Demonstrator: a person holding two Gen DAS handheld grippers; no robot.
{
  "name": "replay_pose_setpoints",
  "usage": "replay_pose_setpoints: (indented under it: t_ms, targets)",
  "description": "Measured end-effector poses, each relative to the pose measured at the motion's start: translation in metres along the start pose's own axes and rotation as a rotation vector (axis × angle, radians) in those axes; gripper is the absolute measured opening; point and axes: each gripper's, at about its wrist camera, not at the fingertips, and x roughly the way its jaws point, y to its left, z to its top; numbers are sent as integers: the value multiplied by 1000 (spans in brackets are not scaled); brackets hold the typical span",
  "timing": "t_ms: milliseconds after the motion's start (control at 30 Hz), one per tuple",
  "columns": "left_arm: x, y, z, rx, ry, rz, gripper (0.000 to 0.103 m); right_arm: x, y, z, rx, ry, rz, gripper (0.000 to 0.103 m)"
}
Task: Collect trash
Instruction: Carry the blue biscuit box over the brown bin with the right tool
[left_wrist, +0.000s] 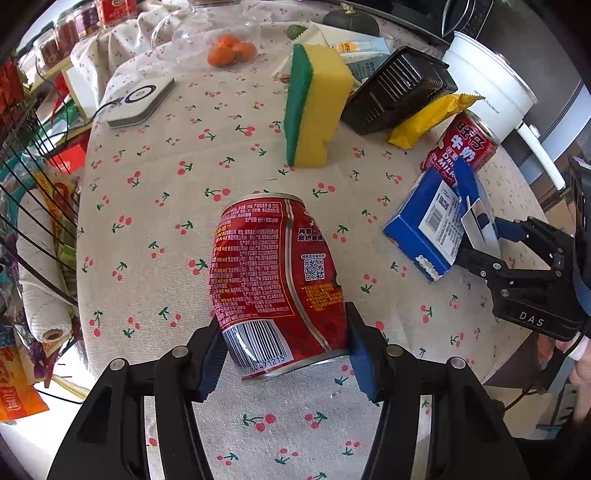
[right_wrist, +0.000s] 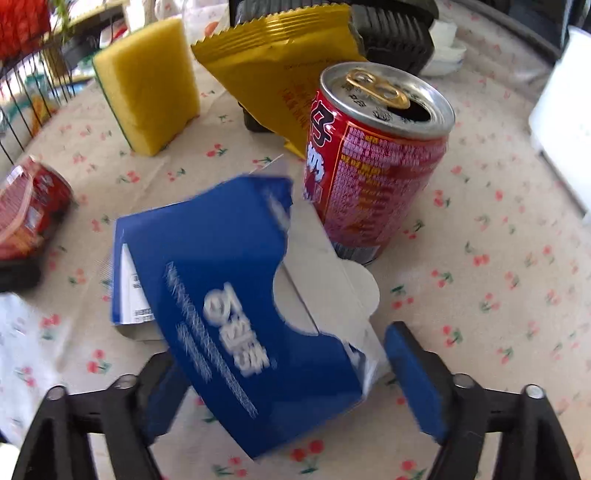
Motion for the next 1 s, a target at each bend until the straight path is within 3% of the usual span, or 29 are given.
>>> replay_pose_setpoints:
  t_ms: [100, 433, 767, 1000]
  targets:
    - [-4, 1, 0, -29, -6, -30, 60, -12, -2, 0, 37, -17, 5, 66]
    - [-31, -29, -5, 6, -56, -91, 60, -75, -37, -30, 283, -32, 23, 65]
    - [-49, -102, -15, 115, -70, -171, 60, -125, -85, -90, 445, 8, -69, 65]
    - [-53, -174, -24, 202, -63, -231, 60, -162, -120, -142, 530, 20, -126, 65]
